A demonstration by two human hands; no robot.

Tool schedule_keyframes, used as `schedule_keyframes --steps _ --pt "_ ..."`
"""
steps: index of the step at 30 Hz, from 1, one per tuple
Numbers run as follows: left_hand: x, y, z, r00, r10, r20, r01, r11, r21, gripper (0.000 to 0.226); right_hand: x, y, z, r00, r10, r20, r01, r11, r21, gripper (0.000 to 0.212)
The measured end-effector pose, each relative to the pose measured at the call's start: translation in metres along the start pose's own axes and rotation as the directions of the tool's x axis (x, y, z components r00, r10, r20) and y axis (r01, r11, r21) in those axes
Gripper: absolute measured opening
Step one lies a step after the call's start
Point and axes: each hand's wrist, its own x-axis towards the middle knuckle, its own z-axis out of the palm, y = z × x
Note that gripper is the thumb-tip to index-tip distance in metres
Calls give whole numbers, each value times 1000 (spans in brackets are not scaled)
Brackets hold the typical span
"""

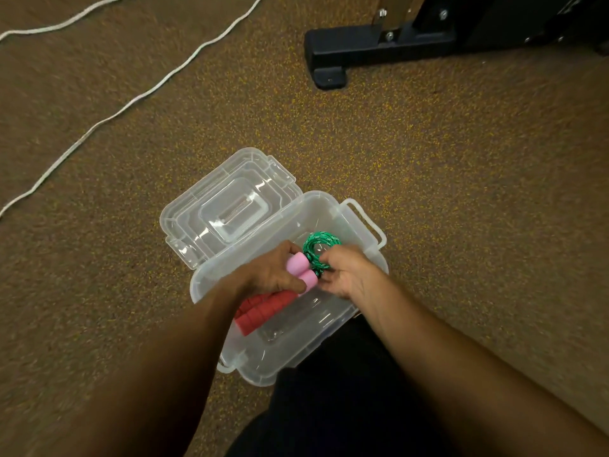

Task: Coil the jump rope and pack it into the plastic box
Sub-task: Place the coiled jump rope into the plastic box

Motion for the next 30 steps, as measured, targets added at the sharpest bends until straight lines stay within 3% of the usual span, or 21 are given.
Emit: schedule_keyframes --steps 7,11,14,18,21,28,30 --pt "11 -16 17 962 160 -222 -51 901 430 93 19 -7 16 992 93 -84 -110 969 -224 24" --pt "12 -17 27 950 208 -232 -61 854 516 102 27 -9 18 984 125 -127 -155 953 -260 17" --pt "13 -14 28 931 247 -270 17 708 706 105 29 -11 15 988 99 -120 -127 959 -254 21" --pt "6 -11 43 858 349 -375 202 442 874 85 33 -8 16 993 84 -78 -93 987 -134 24" --pt "-5 -18 60 878 288 -382 235 436 869 96 41 -5 22 990 45 -131 -53 997 -60 29" --pt "8 -21 63 905 73 -418 307 567 765 104 41 4 8 983 43 -180 -45 999 -7 23" --pt "9 -16 61 908 62 -415 333 495 802 108 38 2 5 985 39 -169 -38 999 10 22"
